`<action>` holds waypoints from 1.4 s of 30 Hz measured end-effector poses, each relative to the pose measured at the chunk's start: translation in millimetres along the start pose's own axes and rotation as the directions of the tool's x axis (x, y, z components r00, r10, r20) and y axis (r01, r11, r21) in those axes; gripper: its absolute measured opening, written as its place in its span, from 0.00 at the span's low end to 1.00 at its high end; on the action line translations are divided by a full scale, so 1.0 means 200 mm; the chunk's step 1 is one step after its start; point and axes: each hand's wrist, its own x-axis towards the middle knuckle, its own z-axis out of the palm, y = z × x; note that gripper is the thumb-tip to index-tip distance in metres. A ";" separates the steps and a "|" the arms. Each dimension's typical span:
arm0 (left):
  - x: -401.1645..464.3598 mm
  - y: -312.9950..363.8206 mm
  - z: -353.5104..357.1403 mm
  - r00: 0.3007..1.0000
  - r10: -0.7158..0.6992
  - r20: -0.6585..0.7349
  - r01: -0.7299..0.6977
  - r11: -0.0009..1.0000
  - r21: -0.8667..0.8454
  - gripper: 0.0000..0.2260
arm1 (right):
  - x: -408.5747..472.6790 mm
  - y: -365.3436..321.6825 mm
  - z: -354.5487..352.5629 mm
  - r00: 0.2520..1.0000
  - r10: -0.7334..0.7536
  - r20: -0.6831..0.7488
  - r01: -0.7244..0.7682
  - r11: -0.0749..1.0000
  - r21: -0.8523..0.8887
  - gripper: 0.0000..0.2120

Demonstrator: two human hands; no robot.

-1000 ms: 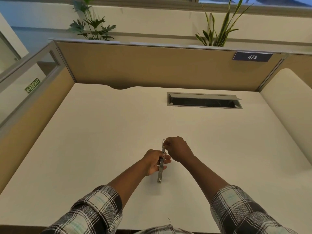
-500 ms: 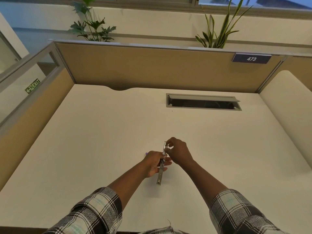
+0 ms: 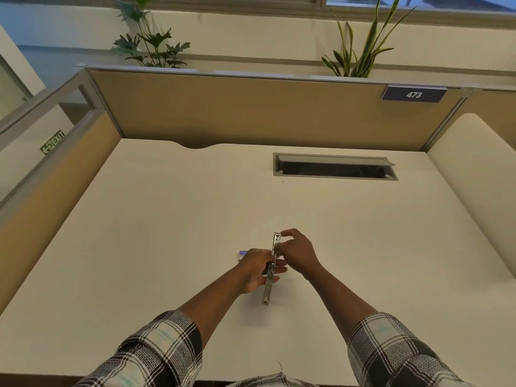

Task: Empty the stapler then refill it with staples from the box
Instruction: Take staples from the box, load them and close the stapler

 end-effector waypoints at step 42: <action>-0.06 0.01 0.00 0.996 0.083 0.012 -0.083 0.997 -0.005 0.12 | -0.02 0.03 -0.04 0.990 -0.127 0.059 0.122 0.989 0.081 0.15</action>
